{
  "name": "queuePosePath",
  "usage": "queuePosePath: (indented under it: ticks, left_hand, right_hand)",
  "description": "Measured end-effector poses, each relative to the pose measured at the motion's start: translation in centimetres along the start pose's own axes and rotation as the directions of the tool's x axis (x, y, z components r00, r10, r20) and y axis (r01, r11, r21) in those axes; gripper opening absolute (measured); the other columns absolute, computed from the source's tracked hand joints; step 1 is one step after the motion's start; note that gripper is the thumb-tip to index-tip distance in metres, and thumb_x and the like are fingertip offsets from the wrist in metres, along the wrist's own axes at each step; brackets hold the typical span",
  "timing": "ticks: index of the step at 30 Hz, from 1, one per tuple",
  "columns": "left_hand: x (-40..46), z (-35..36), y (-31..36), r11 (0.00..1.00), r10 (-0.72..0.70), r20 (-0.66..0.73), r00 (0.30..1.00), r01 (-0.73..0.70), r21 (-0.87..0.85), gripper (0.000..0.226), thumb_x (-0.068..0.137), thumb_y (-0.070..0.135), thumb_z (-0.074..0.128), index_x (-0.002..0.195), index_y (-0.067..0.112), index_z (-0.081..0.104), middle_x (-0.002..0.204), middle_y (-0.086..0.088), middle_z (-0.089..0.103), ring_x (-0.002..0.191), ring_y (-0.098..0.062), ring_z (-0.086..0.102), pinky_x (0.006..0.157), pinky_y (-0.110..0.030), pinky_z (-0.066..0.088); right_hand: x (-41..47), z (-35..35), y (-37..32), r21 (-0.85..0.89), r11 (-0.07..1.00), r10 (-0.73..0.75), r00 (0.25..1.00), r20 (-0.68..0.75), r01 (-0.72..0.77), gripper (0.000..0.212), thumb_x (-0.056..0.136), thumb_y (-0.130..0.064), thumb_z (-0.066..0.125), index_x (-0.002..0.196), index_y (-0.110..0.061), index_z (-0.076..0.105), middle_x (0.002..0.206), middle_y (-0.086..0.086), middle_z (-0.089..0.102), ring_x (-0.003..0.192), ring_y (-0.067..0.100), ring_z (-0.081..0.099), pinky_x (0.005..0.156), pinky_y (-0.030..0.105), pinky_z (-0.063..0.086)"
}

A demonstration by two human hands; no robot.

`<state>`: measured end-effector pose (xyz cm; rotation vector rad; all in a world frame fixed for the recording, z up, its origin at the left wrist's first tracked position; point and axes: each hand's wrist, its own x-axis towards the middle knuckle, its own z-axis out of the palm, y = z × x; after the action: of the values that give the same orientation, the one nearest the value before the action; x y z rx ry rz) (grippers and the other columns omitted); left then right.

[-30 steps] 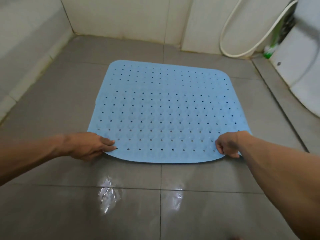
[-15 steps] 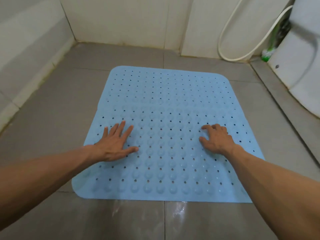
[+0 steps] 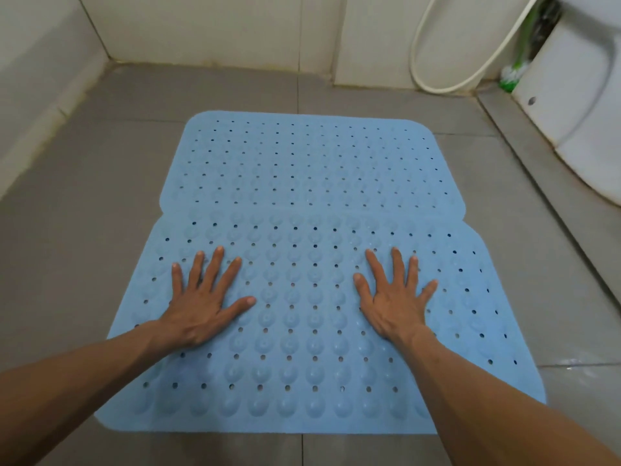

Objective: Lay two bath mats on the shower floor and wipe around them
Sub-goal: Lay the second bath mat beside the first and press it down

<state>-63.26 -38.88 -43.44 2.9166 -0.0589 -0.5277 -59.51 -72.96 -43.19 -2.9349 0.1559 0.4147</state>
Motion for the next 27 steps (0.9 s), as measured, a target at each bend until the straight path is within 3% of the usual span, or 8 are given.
queuePosePath:
  ticks: [14, 27]
  left_hand:
    - [-4.0, 1.1, 1.3, 1.000, -0.027, 0.048, 0.998, 0.027, -0.008, 0.083, 0.076, 0.084, 0.001, 0.140, 0.043, -0.032, 0.145, 0.012, -0.049, 0.133, -0.019, -0.046, 0.110, -0.055, -0.027]
    - [-3.1, 0.2, 1.4, 0.999, -0.043, 0.160, 0.986, 0.040, 0.023, 0.082, 0.081, 0.082, 0.009, 0.139, 0.042, -0.035, 0.142, 0.009, -0.052, 0.132, -0.023, -0.047, 0.109, -0.057, -0.027]
  right_hand:
    - [-2.7, 1.2, 1.4, -0.003, 1.000, -0.024, 0.998, -0.063, 0.024, 0.059, 0.091, -0.074, 0.004, 0.137, -0.058, -0.030, 0.162, -0.008, -0.026, 0.147, 0.026, -0.030, 0.114, 0.068, -0.013]
    - [-2.7, 0.9, 1.3, -0.019, 0.999, -0.028, 0.997, -0.070, 0.026, 0.063, 0.092, -0.072, 0.005, 0.149, -0.053, -0.012, 0.164, -0.005, -0.019, 0.149, 0.027, -0.025, 0.114, 0.067, -0.013]
